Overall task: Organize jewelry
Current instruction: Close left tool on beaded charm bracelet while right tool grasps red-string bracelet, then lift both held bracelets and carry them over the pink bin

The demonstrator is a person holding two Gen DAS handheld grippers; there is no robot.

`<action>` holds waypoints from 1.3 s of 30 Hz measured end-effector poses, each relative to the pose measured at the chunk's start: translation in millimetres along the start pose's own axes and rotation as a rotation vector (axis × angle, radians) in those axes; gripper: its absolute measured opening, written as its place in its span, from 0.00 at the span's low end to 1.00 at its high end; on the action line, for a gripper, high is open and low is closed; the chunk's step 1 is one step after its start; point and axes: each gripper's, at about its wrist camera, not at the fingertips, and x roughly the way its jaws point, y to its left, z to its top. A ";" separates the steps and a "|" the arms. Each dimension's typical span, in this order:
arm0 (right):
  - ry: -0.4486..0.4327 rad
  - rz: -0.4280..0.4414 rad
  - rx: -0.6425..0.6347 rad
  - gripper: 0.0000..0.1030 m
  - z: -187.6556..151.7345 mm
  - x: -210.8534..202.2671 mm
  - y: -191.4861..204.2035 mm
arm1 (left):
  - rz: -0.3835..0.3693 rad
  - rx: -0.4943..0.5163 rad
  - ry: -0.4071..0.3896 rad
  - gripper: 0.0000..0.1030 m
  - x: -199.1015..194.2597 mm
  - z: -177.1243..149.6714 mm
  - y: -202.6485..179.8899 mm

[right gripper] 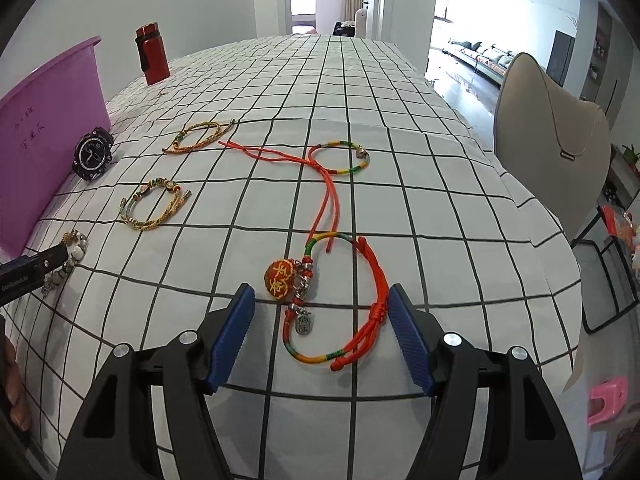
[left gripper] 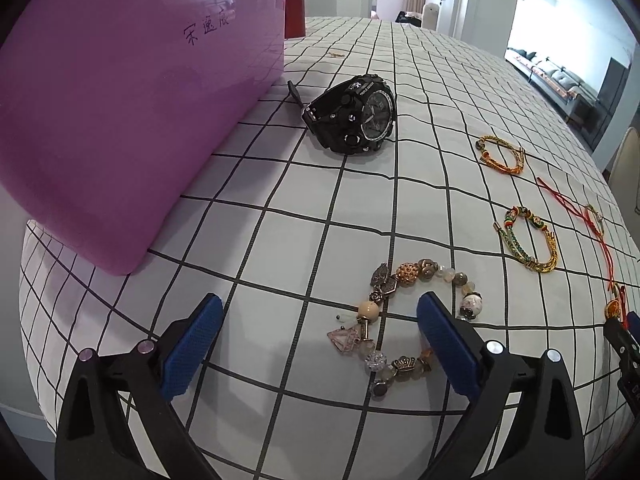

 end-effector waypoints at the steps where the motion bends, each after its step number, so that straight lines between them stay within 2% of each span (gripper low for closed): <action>1: 0.004 0.001 -0.001 0.64 1.6 0.9 0.8 | 0.000 0.001 0.000 0.92 0.1 -0.1 -0.4; 5: 0.015 0.014 -0.012 0.63 6.7 4.3 3.9 | -0.006 0.006 -0.003 0.90 -0.8 -0.8 -1.2; 8: 0.014 0.018 -0.020 0.62 8.0 5.7 5.9 | -0.025 0.037 -0.022 0.79 -6.1 -3.5 -5.8; 10: 0.012 0.024 -0.024 0.59 8.6 5.8 7.3 | -0.036 0.056 -0.036 0.67 -9.0 -6.0 -10.5; 14: 0.005 0.029 -0.032 0.54 7.9 5.1 9.7 | -0.046 0.063 -0.048 0.59 -12.2 -9.6 -15.9; 17: 0.003 0.033 -0.037 0.53 7.9 5.1 10.5 | -0.061 0.083 -0.062 0.46 -15.0 -12.0 -20.8; 19: 0.002 0.038 -0.041 0.52 7.6 5.0 10.5 | -0.072 0.100 -0.069 0.33 -17.1 -13.8 -24.3; 23: -0.003 0.049 -0.057 0.45 6.8 3.8 13.2 | -0.084 0.130 -0.079 0.15 -19.0 -17.1 -33.7; 26: -0.007 0.057 -0.069 0.38 6.5 3.1 15.3 | -0.076 0.143 -0.085 0.11 -19.9 -17.2 -37.4; 27: -0.011 0.061 -0.074 0.30 6.2 2.3 16.0 | -0.078 0.143 -0.086 0.11 -20.2 -17.8 -37.2; 29: -0.017 0.063 -0.080 0.21 5.2 0.9 17.6 | -0.082 0.141 -0.086 0.10 -20.4 -17.4 -36.9; 39: -0.045 0.107 -0.069 0.18 0.7 -7.6 15.6 | -0.101 0.120 -0.081 0.10 -26.9 -22.9 -35.2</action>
